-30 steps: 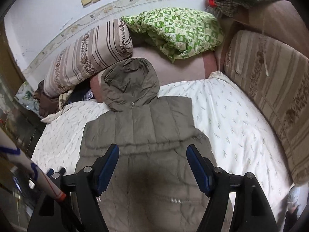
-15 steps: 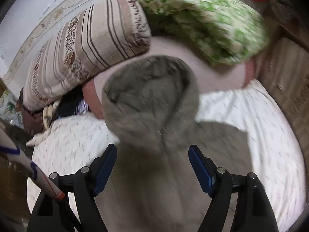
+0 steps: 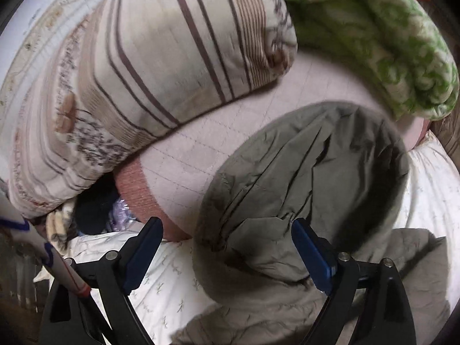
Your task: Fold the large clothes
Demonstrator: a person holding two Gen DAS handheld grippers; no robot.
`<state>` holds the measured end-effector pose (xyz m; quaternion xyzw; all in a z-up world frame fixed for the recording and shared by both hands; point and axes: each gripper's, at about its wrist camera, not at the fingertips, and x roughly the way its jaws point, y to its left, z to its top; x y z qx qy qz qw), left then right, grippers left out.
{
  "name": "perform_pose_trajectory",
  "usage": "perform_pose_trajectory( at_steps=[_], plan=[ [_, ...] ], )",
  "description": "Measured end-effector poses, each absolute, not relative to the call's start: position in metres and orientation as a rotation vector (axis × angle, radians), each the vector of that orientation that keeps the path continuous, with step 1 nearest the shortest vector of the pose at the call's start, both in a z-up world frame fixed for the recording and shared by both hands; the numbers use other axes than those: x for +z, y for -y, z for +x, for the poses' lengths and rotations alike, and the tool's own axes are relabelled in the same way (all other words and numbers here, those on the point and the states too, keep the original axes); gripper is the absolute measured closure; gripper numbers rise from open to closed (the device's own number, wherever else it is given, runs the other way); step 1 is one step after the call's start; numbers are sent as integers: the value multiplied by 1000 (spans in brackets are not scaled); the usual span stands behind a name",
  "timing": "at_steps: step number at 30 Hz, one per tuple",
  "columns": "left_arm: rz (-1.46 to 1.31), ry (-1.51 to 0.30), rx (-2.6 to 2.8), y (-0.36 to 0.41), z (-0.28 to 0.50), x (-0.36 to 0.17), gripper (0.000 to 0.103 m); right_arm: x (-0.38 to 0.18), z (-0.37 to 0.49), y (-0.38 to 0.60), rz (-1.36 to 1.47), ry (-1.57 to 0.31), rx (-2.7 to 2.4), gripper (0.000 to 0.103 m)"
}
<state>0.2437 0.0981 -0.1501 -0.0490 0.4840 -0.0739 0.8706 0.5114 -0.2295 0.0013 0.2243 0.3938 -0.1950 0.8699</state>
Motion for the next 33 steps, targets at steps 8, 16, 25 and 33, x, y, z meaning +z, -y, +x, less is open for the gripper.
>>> perform_pose_trajectory(
  at_steps=[8, 16, 25, 33],
  plan=[
    [-136, -1019, -139, -108, 247, -146, 37, 12, 463, 203, 312, -860, -311, 96],
    [-227, -998, -101, -139, 247, -136, 37, 30, 252, 135, 234, -836, -84, 96],
    [-214, -984, -44, -148, 243, -138, 37, -118, 148, 135, 340, -1090, -119, 95],
    [-164, -973, -58, -136, 239, -138, 37, -46, 116, 185, 262, -917, -245, 44]
  ],
)
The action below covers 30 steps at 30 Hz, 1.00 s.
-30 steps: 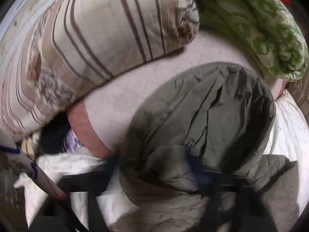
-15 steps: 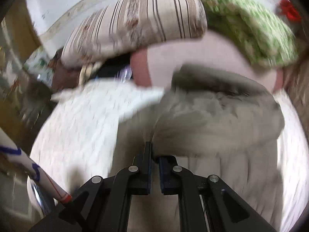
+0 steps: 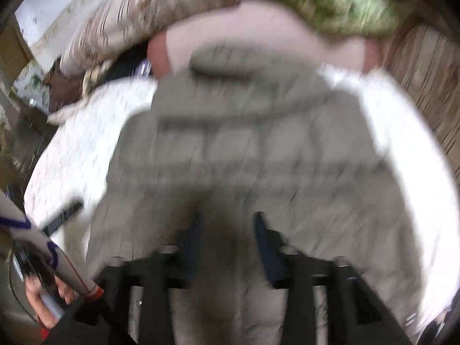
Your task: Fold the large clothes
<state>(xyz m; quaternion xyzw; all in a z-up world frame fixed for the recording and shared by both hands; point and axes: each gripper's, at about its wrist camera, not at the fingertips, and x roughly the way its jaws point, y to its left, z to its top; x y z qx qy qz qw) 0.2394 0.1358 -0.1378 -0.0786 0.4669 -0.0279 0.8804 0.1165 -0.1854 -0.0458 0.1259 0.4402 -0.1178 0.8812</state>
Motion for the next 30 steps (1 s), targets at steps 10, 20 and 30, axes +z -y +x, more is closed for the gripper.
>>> perform_pose_trajectory(
  at_steps=[10, 20, 30],
  plan=[
    [-125, -975, -66, -126, 243, -141, 37, -51, 268, 201, 94, -879, -362, 18],
    [-124, -986, -97, -123, 244, -143, 37, -92, 267, 225, 193, -1038, -363, 102],
    [-132, -991, -98, -124, 237, -144, 37, -65, 188, 214, 374, -947, -231, 20]
  ],
)
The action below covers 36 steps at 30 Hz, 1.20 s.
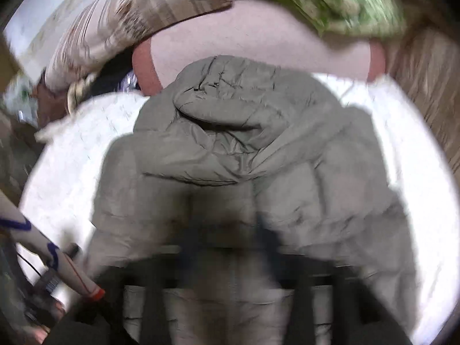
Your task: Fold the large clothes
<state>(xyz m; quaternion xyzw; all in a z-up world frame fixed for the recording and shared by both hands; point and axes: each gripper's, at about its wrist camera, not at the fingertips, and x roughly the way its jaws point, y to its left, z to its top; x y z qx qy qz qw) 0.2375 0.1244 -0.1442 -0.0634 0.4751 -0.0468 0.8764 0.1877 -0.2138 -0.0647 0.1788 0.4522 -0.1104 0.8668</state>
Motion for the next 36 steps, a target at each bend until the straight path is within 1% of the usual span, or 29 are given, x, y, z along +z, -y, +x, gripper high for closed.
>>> perform_pose_trajectory(
  at_steps=[1, 4, 6, 10, 11, 12, 13, 14, 15, 17, 20, 22, 24, 28, 31, 33, 35, 36],
  plan=[
    [-135, -989, -93, -126, 237, -144, 37, -68, 187, 212, 406, -918, -245, 17],
    [-139, -982, -90, -126, 240, -143, 37, -80, 199, 218, 522, -870, -238, 19],
    [-138, -984, -98, -125, 242, -144, 37, -92, 218, 224, 629, -870, -209, 25],
    [-118, -994, -114, -119, 243, -146, 37, -118, 250, 227, 816, -865, -180, 26],
    [-112, -993, -114, -118, 243, -146, 37, -122, 256, 229, 849, -850, -193, 31],
    [-109, -992, -114, -117, 243, -146, 37, -125, 261, 231, 859, -849, -212, 63],
    [-108, -990, -113, -117, 243, -146, 37, -127, 265, 231, 859, -873, -220, 83],
    [-108, -990, -113, -117, 243, -146, 37, -130, 265, 233, 884, -890, -208, 91],
    [-111, -991, -115, -117, 243, -146, 37, -128, 259, 232, 903, -891, -205, 92],
    [-119, -991, -120, -118, 242, -145, 37, -115, 243, 228, 870, -894, -171, 93],
    [-129, -987, -129, -119, 240, -143, 37, -87, 191, 217, 842, -874, -87, 93],
    [-119, -987, -135, -115, 239, -144, 37, -82, 160, 210, 803, -879, -95, 93],
    [-107, -990, -141, -112, 237, -145, 37, -98, 144, 201, 721, -948, -148, 93],
    [-85, -978, -153, -107, 232, -146, 37, -153, 162, 208, 701, -1035, -182, 91],
    [-69, -955, -146, -108, 223, -143, 37, -164, 168, 216, 772, -1007, -179, 79],
    [-82, -944, -151, -109, 216, -140, 37, -153, 158, 215, 788, -975, -164, 53],
    [-87, -942, -162, -109, 211, -135, 37, -137, 145, 210, 712, -954, -162, 45],
    [-85, -937, -165, -108, 208, -131, 37, -129, 138, 209, 668, -947, -160, 45]
  ],
)
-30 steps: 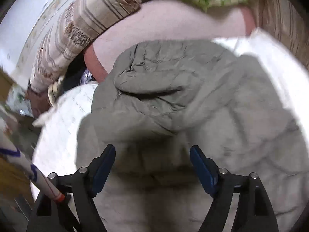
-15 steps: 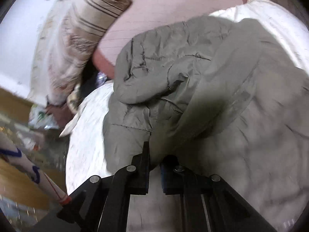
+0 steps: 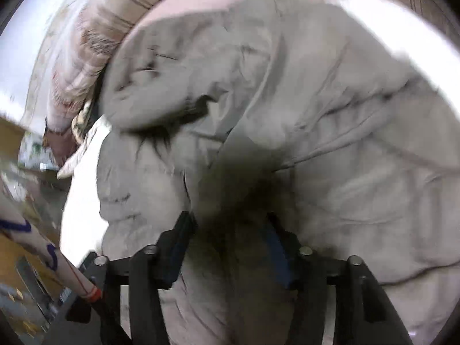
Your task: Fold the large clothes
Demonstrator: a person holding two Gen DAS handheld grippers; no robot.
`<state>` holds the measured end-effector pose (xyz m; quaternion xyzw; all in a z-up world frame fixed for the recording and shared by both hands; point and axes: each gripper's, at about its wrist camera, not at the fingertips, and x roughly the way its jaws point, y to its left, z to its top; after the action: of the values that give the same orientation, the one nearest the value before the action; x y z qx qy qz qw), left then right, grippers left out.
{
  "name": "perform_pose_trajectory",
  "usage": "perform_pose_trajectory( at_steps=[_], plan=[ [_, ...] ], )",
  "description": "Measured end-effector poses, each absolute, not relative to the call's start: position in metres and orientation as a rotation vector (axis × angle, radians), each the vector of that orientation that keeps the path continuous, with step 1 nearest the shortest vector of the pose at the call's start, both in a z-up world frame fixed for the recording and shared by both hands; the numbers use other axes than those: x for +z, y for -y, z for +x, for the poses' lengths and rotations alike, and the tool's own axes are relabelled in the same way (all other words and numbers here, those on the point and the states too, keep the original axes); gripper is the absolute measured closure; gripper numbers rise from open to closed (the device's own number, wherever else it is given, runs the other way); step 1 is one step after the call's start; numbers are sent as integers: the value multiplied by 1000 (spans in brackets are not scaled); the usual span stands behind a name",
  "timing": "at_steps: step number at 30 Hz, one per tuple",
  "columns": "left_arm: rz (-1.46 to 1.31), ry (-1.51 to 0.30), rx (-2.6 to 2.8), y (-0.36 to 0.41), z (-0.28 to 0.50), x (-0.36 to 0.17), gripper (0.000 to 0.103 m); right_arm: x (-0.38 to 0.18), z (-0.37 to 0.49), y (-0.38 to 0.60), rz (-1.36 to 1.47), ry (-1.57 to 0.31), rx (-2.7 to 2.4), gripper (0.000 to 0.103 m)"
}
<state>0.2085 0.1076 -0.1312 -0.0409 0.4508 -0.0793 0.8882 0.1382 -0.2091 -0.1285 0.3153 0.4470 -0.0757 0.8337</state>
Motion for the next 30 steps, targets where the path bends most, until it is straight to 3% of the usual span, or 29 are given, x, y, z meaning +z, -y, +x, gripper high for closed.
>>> perform_pose_trajectory(
  at_steps=[7, 11, 17, 20, 26, 30],
  plan=[
    [-22, -839, -219, -62, 198, -74, 37, -61, 93, 239, 448, -811, -183, 45],
    [7, -839, -297, 8, 230, -52, 37, -37, 123, 264, 391, -738, -211, 45],
    [64, -978, -310, 88, 303, -109, 37, -77, 202, 275, 263, -817, -294, 45],
    [133, -955, -268, 100, 314, -142, 37, -115, 213, 283, 259, -872, -309, 44],
    [223, -911, -254, 107, 302, -132, 41, -138, 223, 274, 139, -873, -349, 39],
    [144, -894, -271, 85, 281, -109, 40, -99, 193, 269, 188, -799, -343, 37]
  ],
)
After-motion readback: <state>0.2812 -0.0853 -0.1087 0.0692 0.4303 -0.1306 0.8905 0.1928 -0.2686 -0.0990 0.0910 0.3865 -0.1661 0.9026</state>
